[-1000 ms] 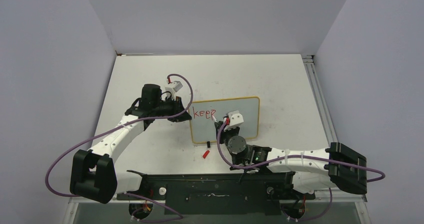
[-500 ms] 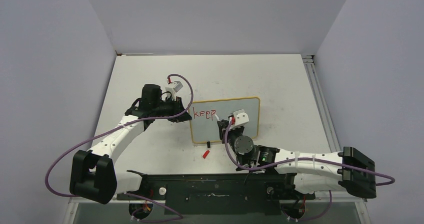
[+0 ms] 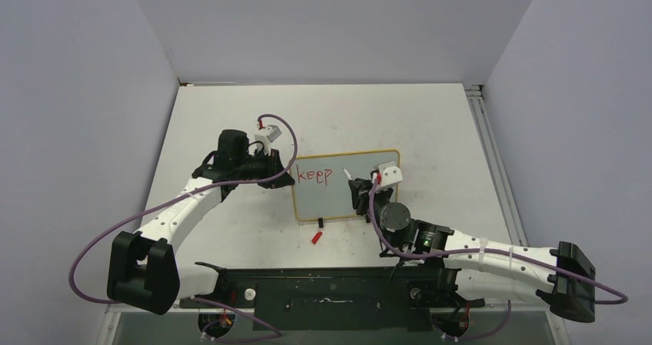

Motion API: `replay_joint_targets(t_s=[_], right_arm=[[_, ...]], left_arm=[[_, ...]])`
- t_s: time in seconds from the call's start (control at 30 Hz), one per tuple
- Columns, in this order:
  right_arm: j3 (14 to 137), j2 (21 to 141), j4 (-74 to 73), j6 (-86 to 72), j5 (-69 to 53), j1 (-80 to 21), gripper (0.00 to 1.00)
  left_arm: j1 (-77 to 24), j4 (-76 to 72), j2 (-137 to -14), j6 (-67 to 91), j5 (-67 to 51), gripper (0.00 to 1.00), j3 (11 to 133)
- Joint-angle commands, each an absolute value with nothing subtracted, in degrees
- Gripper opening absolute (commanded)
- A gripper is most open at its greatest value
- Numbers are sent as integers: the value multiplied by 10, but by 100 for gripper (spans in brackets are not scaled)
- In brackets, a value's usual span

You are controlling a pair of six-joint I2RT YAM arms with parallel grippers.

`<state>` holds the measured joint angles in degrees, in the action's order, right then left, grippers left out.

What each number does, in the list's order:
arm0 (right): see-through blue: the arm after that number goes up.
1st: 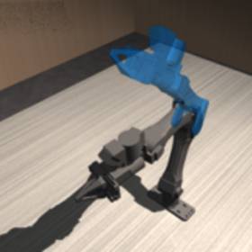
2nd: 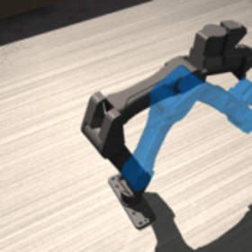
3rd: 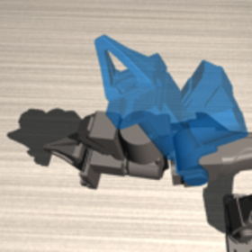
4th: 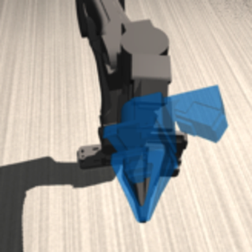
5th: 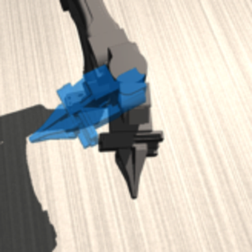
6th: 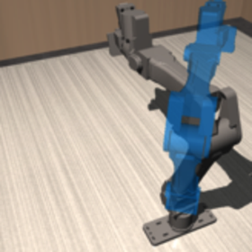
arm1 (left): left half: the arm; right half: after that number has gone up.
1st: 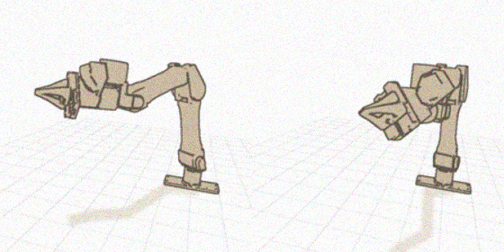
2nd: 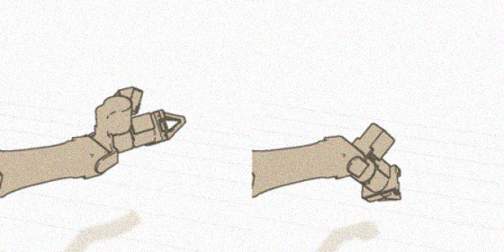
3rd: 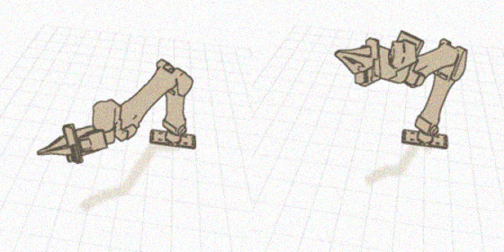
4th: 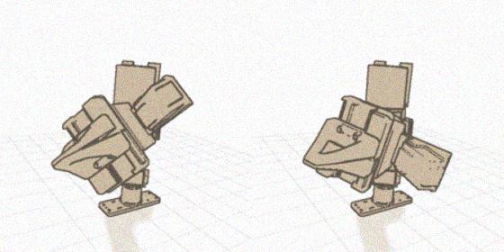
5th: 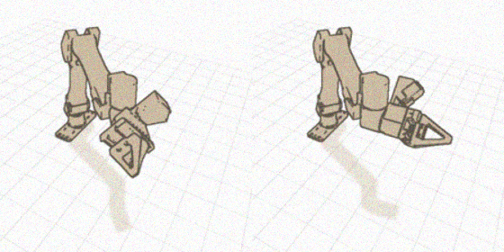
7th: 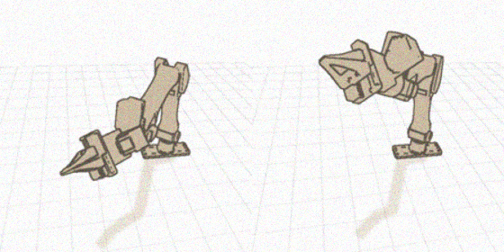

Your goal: Write a sentence on the whiteboard

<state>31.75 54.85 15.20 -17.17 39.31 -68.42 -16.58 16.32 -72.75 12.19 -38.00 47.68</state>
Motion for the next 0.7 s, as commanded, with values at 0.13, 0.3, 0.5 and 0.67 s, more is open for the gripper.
replay_joint_targets(t_s=[0.13, 0.3, 0.5, 0.67], right_arm=[[302, 539, 152, -181, 339, -650, 5], [298, 552, 163, -184, 332, -649, 5], [298, 567, 173, -184, 340, -648, 5], [297, 583, 189, -181, 342, -647, 5]], left_arm=[[-167, 163, -709, 118, -377, 0, 500], [-167, 163, -709, 118, -378, 0, 500], [-167, 163, -711, 118, -377, 0, 500], [-167, 163, -710, 118, -377, 0, 500]])
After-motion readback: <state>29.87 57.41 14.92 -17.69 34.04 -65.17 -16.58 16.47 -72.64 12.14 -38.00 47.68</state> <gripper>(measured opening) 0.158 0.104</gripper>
